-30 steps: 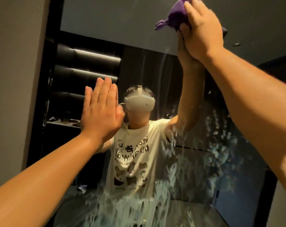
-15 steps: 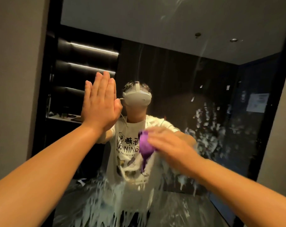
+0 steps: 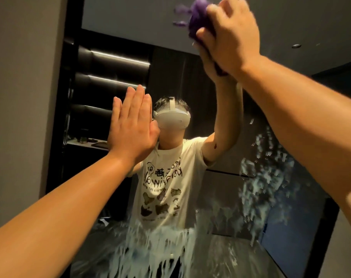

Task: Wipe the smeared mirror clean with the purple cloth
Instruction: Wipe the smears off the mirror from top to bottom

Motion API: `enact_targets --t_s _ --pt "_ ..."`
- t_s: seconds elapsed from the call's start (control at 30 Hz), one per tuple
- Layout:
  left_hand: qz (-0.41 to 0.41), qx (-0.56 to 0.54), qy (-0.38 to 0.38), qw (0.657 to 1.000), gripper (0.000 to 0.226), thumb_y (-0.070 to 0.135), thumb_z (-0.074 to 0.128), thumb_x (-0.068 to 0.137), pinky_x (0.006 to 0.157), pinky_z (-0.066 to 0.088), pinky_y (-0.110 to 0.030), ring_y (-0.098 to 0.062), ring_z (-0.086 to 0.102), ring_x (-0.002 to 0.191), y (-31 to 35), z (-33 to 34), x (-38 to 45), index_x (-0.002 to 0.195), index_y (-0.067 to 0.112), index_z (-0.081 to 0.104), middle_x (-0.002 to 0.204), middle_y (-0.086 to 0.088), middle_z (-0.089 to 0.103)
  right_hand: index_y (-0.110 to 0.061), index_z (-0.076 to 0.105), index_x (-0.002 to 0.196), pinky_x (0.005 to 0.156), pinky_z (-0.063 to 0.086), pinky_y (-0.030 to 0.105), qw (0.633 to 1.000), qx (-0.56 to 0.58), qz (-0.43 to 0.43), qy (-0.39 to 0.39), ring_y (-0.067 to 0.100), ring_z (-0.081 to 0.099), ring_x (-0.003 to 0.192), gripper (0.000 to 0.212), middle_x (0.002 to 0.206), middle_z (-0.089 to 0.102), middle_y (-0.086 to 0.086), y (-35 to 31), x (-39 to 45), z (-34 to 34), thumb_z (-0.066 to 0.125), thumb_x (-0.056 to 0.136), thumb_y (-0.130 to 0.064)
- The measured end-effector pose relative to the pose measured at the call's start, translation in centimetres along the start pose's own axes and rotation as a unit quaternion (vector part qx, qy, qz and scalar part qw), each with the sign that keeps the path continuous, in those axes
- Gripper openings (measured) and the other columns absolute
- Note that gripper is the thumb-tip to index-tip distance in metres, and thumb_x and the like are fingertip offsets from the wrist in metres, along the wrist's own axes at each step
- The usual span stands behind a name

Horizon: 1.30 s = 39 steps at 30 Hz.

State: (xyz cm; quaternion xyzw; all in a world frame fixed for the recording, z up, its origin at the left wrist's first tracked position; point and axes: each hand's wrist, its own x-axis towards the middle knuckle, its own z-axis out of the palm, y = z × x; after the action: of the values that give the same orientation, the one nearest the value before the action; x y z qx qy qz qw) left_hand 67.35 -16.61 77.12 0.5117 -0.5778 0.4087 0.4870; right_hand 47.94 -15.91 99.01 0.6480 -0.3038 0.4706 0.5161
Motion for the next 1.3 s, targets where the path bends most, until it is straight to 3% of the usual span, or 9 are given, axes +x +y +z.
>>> enact_targets --t_s 0.17,0.33,0.53,0.67,0.77,0.83,0.9,1.07,1.3 --pt "0.007 -0.008 0.001 1.0 0.065 0.032 0.029 0.096 0.123 0.007 -0.052 -0.03 0.006 0.152 -0.3 0.0 0.0 0.154 0.002 0.024 0.164 -0.015 0.014 -0.009 0.061 0.114 0.063 0.047 0.042 0.984 -0.021 -0.179 -0.005 0.033 0.054 0.079 0.025 0.097 0.062 0.014 -5.0 -12.1 0.4 0.058 0.098 -0.028" --pt "-0.001 -0.032 -0.018 0.999 0.065 0.031 0.028 0.095 0.123 0.004 -0.05 -0.027 0.005 0.153 -0.2 -0.5 -0.1 0.154 0.003 0.026 0.164 -0.014 0.015 -0.011 0.064 0.119 0.074 0.049 0.042 0.929 0.063 -0.319 -0.175 0.029 0.062 0.086 0.024 0.101 0.066 0.008 -8.1 -28.2 -1.0 0.056 0.097 -0.016" --pt "-0.044 -0.03 -0.046 0.997 0.07 0.036 0.023 0.093 0.123 0.003 -0.051 -0.028 0.0 0.153 2.0 -2.0 0.0 0.155 0.003 0.021 0.165 -0.014 0.008 -0.012 0.058 0.126 0.079 0.054 0.042 0.895 0.096 -0.356 -0.251 0.026 0.06 0.094 0.033 0.112 0.063 0.008 -6.0 -27.2 -3.1 0.062 0.093 -0.016" --pt "0.001 -0.027 -0.036 0.999 0.069 0.035 0.028 0.092 0.122 0.005 -0.052 -0.032 0.007 0.152 4.4 -1.7 0.4 0.153 0.002 0.026 0.163 -0.018 0.015 -0.016 0.067 0.102 0.07 0.044 0.033 0.971 0.1 -0.18 -0.125 0.03 0.06 0.084 0.014 0.087 0.061 0.007 0.1 -15.7 -6.6 0.064 0.09 -0.011" --pt "0.016 -0.023 -0.041 0.999 0.065 0.03 0.038 0.096 0.122 0.004 -0.052 -0.031 0.006 0.152 5.9 -0.8 1.0 0.153 0.003 0.025 0.164 -0.017 0.014 -0.006 0.064 0.113 0.083 0.039 0.019 0.999 0.027 0.039 0.0 0.025 0.054 0.103 0.027 0.109 0.06 0.022 7.6 -7.0 -7.2 0.05 0.095 -0.021" --pt "0.014 -0.012 -0.04 0.999 0.066 0.031 0.04 0.096 0.122 0.003 -0.052 -0.031 0.004 0.152 6.6 -0.1 1.1 0.154 0.004 0.024 0.164 -0.016 0.012 -0.001 0.057 0.13 0.104 0.032 0.025 0.992 -0.035 0.12 -0.002 0.028 0.046 0.125 0.057 0.133 0.054 0.019 11.1 -4.2 -6.3 0.035 0.099 -0.043" --pt "0.019 0.009 -0.032 0.999 0.066 0.033 0.035 0.096 0.122 0.005 -0.053 -0.032 0.004 0.152 6.7 0.5 1.1 0.154 0.004 0.023 0.164 -0.016 0.012 -0.03 0.059 0.132 0.113 0.027 0.038 0.983 -0.057 0.164 -0.062 0.029 0.041 0.126 0.046 0.129 0.058 -0.006 12.9 -2.9 -6.1 0.03 0.104 -0.051" --pt "0.024 0.038 -0.016 0.999 0.068 0.037 0.025 0.094 0.121 0.009 -0.056 -0.034 0.007 0.152 6.6 0.9 1.1 0.153 0.002 0.023 0.163 -0.019 0.013 -0.011 0.042 0.145 0.104 0.03 0.027 0.99 -0.085 0.112 0.007 0.027 0.039 0.128 0.049 0.144 0.043 0.017 11.3 -5.9 -5.1 0.035 0.106 -0.041" --pt "0.02 0.014 -0.017 1.0 0.071 0.037 0.023 0.092 0.121 0.007 -0.055 -0.035 0.008 0.151 6.9 0.3 1.2 0.153 0.001 0.025 0.163 -0.02 0.014 -0.026 0.06 0.079 0.066 0.049 0.041 0.988 0.032 -0.034 -0.147 0.015 0.051 0.068 0.052 0.072 0.057 -0.005 5.1 -21.4 -5.5 0.029 0.103 -0.06"
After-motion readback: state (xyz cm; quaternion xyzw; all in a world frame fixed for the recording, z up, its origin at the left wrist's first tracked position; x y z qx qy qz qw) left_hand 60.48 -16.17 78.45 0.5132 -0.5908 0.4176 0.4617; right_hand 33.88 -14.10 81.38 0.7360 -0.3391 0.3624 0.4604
